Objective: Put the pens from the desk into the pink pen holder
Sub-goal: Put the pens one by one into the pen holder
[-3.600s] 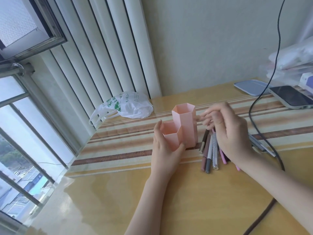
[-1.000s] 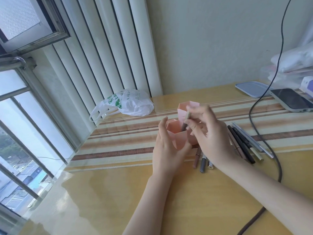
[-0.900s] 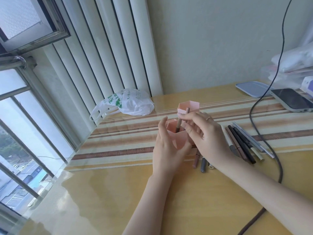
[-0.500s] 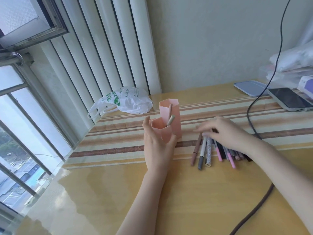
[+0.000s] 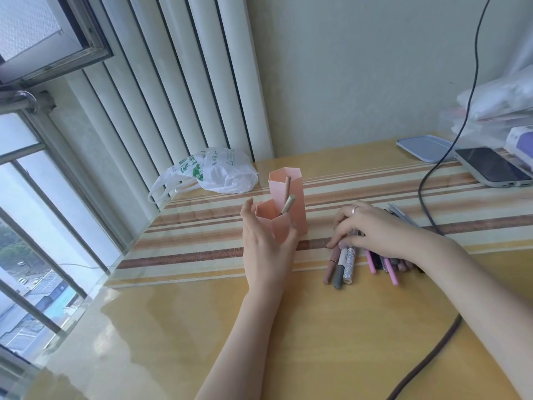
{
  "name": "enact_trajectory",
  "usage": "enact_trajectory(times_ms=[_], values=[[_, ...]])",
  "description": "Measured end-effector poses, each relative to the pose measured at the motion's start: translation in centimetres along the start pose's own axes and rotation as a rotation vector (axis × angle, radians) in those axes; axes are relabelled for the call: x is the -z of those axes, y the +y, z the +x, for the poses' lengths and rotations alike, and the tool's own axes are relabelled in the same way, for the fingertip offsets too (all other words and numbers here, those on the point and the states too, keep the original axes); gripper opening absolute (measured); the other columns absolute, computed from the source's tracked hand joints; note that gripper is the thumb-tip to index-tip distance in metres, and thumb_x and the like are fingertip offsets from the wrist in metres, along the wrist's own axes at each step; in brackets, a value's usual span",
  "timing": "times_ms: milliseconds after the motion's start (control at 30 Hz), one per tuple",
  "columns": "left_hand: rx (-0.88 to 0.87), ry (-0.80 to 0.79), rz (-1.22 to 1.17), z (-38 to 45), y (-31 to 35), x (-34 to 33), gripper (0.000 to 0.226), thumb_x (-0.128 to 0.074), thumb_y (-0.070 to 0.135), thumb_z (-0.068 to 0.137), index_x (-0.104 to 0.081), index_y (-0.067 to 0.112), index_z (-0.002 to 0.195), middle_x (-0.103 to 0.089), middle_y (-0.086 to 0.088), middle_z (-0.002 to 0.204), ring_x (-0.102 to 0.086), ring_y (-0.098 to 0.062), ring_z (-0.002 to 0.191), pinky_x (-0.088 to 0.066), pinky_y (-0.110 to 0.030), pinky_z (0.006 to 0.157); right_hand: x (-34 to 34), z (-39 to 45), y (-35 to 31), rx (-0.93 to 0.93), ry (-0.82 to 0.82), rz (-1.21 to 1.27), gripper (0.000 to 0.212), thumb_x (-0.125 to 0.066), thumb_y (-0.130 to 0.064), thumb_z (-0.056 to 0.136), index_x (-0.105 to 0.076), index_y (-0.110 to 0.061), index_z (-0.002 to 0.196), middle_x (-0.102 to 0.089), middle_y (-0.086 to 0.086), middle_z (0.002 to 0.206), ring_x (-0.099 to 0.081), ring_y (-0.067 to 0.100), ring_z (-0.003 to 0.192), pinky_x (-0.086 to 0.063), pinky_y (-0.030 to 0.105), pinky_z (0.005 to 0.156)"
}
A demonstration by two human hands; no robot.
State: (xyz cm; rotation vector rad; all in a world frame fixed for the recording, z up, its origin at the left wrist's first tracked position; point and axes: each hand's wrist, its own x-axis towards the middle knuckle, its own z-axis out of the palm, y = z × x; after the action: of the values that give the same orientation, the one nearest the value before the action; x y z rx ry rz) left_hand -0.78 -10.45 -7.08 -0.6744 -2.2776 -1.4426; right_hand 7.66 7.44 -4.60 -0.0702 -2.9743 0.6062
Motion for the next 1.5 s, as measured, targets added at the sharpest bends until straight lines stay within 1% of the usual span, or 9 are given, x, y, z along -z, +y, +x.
enact_trajectory(times_ms=[300,467,567,767,900,1033,1233,1333,1500], values=[[0.015,-0.007,-0.026,-0.1,0.3,0.2,0.077,-0.069,0.025,0.078,-0.022,0.017,0.14,-0.042,0.01,0.122,-0.046,-0.02,0.119,-0.036,-0.027,0.078,1.2,-0.7,-2.8,0.057,0.424,0.374,0.01,-0.061,-0.009,0.092,-0.06,-0.019,0.094,-0.067,-0.015,0.095,-0.059,-0.012,0.092,-0.042,0.001,0.073],[0.0,-0.054,0.009,-0.4,0.9,0.3,0.082,-0.071,0.035,0.074,-0.021,0.026,0.139,-0.046,0.005,0.136,-0.047,-0.018,0.121,-0.038,-0.029,0.076,1.1,-0.9,-5.5,0.247,0.634,0.809,0.049,-0.06,0.008,0.089,-0.039,-0.029,0.114,-0.072,0.002,0.094,-0.074,0.018,0.087,-0.061,0.035,0.069],[-0.019,-0.088,0.026,-0.6,1.3,0.2,0.083,-0.073,0.04,0.072,-0.023,0.028,0.138,-0.046,0.014,0.128,-0.048,-0.015,0.119,-0.038,-0.028,0.075,0.8,-1.1,-6.4,0.367,0.72,0.86,0.082,-0.059,0.015,0.086,-0.021,-0.038,0.136,-0.07,0.006,0.1,-0.075,0.021,0.084,-0.061,0.036,0.071],[-0.06,-0.109,0.046,-0.6,1.5,0.2,0.083,-0.077,0.034,0.069,-0.027,0.026,0.134,-0.042,0.024,0.113,-0.053,-0.015,0.11,-0.041,-0.029,0.073,-0.1,-0.6,-6.3,0.314,0.839,0.716,0.075,-0.063,0.005,0.088,-0.031,-0.042,0.136,-0.071,-0.001,0.101,-0.075,0.015,0.083,-0.061,0.042,0.076],[-0.115,-0.132,0.035,-0.8,1.5,0.2,0.082,-0.078,0.037,0.068,-0.029,0.026,0.132,-0.045,0.025,0.113,-0.056,-0.016,0.107,-0.047,-0.032,0.075,-1.2,-0.1,-5.9,0.297,0.816,0.56,0.066,-0.064,0.005,0.086,-0.038,-0.032,0.134,-0.07,-0.001,0.098,-0.071,0.007,0.086,-0.057,0.021,0.079],[-0.104,-0.136,0.014,-0.7,1.4,0.2,0.079,-0.078,0.036,0.069,-0.029,0.028,0.13,-0.047,0.023,0.114,-0.056,-0.014,0.107,-0.046,-0.029,0.074,-2.7,1.1,-5.1,0.273,0.842,0.279,0.031,-0.059,-0.016,0.091,-0.063,-0.013,0.122,-0.067,0.004,0.099,-0.062,0.019,0.094,-0.05,0.027,0.083],[-0.097,-0.132,0.013,-0.7,1.2,0.1,0.079,-0.077,0.037,0.068,-0.031,0.024,0.131,-0.045,0.021,0.113,-0.053,-0.012,0.111,-0.044,-0.028,0.076,-2.5,1.6,-4.4,0.254,0.822,0.29,0.04,-0.048,-0.003,0.095,-0.059,-0.017,0.131,-0.052,-0.008,0.107,-0.048,0.007,0.086,-0.037,0.012,0.07],[-0.052,-0.122,0.005,-0.8,1.3,0.1,0.076,-0.074,0.038,0.071,-0.029,0.026,0.131,-0.044,0.021,0.116,-0.051,-0.011,0.113,-0.04,-0.027,0.075,-1.4,0.9,-4.3,0.233,0.745,0.453,0.05,-0.047,-0.001,0.097,-0.047,-0.029,0.138,-0.063,-0.005,0.111,-0.057,0.017,0.077,-0.047,0.026,0.063],[0.056,-0.06,-0.055,-0.3,0.9,0.2,0.074,-0.07,0.025,0.076,-0.028,0.02,0.136,-0.047,0.005,0.134,-0.047,-0.014,0.118,-0.035,-0.023,0.076,0.5,0.0,-2.2,0.034,0.548,0.388,0.033,-0.054,0.0,0.093,-0.07,-0.029,0.089,-0.07,-0.013,0.099,-0.061,-0.004,0.082,-0.044,0.017,0.07]])
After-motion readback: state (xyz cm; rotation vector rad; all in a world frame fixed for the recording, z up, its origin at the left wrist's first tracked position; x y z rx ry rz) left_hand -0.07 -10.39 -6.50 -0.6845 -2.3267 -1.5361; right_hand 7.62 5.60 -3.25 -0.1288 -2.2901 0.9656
